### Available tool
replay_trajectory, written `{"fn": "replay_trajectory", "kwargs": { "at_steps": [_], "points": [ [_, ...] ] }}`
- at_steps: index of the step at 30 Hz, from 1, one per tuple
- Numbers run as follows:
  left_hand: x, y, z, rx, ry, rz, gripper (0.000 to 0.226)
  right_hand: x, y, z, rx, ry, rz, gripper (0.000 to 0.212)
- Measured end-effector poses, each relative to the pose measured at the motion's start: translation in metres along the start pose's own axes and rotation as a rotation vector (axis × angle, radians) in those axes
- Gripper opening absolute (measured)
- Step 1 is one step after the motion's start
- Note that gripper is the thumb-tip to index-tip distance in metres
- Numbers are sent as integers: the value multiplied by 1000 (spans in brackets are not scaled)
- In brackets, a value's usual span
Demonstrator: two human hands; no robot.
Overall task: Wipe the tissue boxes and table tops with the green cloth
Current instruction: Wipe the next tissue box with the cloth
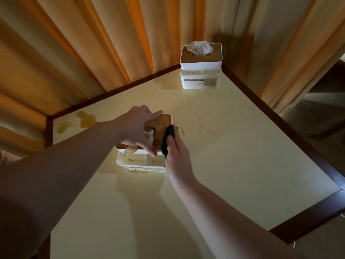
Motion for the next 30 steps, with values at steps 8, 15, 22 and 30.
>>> {"fn": "replay_trajectory", "kwargs": {
  "at_steps": [8, 15, 22, 30],
  "points": [
    [1, -2, -1, 7, -6, -1, 149, 9, -6, -51, 46, 29, -19, 47],
    [2, -3, -2, 9, -10, -24, 148, -7, 16, -1, 36, -7, 73, 47],
    [4, -5, -2, 10, -9, 2, 151, -12, 16, 4, 80, -78, -13, 50],
    [4, -4, -1, 6, -17, -14, 150, 8, -14, -51, 104, 32, -16, 47]
  ]
}}
Point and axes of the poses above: each hand's wrist, its own z-axis away from the middle knuckle, its own x-axis out of the palm, y = z × x, the point moved 1 cm from there along -z, towards the middle knuckle, and after that the axes turned 11 degrees about y, right-handed, at the moved point
